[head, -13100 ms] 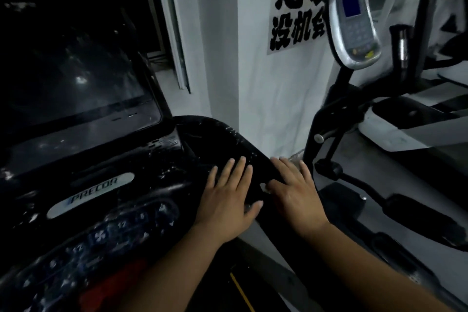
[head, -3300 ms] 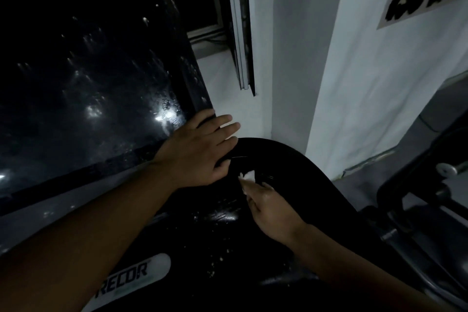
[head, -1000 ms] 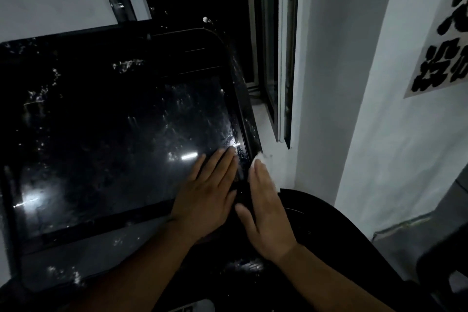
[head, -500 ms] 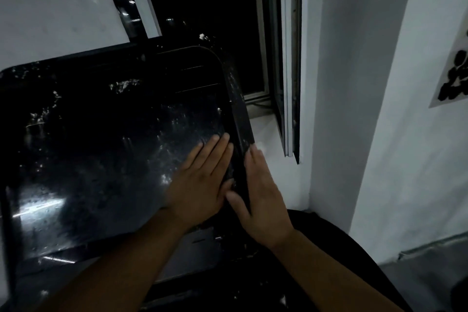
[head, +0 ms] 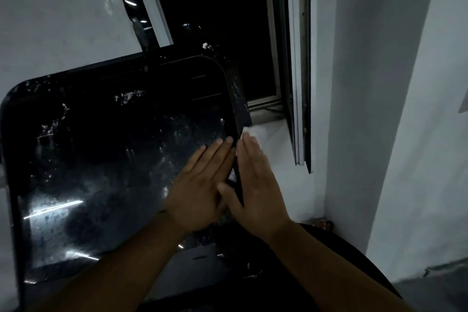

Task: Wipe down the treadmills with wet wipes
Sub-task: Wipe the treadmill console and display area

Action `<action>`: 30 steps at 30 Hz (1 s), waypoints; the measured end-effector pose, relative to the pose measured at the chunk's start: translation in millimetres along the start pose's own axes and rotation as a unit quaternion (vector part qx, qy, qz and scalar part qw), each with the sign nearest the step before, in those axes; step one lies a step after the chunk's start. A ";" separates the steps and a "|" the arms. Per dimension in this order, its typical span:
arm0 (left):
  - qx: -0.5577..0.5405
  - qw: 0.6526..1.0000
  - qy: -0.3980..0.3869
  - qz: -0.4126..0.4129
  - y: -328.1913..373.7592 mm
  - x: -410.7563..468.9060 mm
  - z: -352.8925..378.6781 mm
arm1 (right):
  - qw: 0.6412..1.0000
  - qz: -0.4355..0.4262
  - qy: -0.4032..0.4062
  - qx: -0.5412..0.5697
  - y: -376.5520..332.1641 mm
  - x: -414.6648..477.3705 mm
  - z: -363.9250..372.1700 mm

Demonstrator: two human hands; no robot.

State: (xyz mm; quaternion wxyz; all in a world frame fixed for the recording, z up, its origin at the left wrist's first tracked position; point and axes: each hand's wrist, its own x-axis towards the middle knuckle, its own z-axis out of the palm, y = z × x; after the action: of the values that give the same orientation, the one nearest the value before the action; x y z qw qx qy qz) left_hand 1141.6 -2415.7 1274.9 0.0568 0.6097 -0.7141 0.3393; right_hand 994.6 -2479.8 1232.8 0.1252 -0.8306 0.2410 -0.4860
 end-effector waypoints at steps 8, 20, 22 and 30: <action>0.002 0.999 0.036 -0.021 -14.9 17.7 -4.8 | 0.999 0.033 -0.004 -0.002 12.9 42.1 -8.5; -0.020 0.996 0.086 -0.013 -41.1 30.7 -0.8 | 1.000 0.004 0.006 -0.021 -13.8 93.6 -5.1; -0.017 0.996 0.087 -0.015 -51.6 38.5 -3.3 | 0.999 -0.030 -0.004 -0.044 -9.3 73.4 -6.3; -0.028 0.995 0.083 -0.038 -68.4 63.0 -9.2 | 0.999 0.015 0.010 -0.031 -12.7 116.7 -6.1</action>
State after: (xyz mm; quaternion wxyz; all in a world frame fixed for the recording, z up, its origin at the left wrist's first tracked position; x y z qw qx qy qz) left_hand 1184.9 -2464.9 1341.5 0.1458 0.6042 -0.6923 0.3667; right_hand 1040.8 -2529.8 1328.7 0.1039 -0.8254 0.2693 -0.4851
